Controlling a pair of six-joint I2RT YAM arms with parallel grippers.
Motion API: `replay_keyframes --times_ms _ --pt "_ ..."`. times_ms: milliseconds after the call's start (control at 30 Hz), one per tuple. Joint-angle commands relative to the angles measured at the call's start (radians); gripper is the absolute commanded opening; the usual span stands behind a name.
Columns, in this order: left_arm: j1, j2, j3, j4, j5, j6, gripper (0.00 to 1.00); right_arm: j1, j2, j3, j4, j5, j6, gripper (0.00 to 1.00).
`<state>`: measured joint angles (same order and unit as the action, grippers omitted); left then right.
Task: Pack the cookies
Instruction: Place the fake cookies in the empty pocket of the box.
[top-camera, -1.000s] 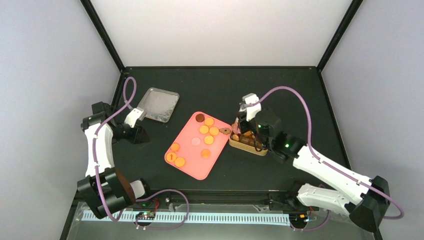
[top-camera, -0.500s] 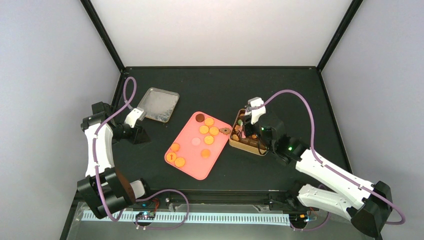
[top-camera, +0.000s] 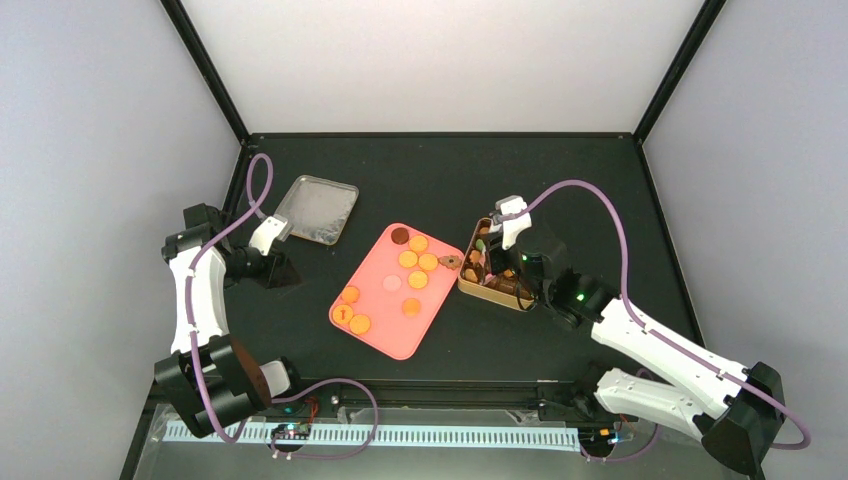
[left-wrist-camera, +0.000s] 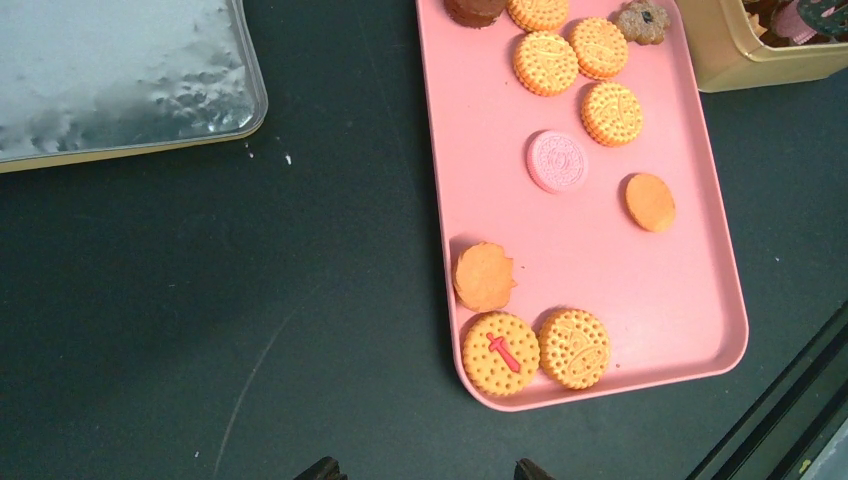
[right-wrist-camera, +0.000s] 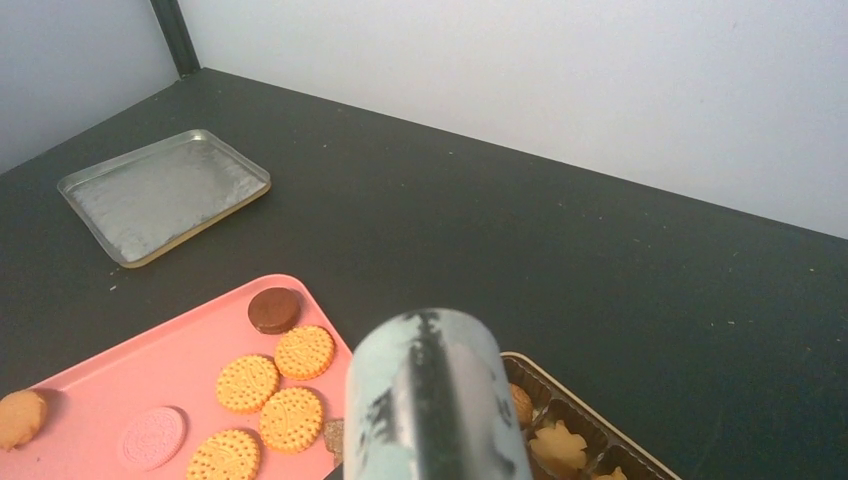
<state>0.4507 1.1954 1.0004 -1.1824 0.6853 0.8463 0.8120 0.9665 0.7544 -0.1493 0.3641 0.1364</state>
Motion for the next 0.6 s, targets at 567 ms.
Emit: replay_keyframes --times_ms 567 --pt "0.01 0.001 0.053 -0.033 0.031 0.027 0.46 -0.007 0.019 0.036 -0.013 0.059 -0.008 0.19"
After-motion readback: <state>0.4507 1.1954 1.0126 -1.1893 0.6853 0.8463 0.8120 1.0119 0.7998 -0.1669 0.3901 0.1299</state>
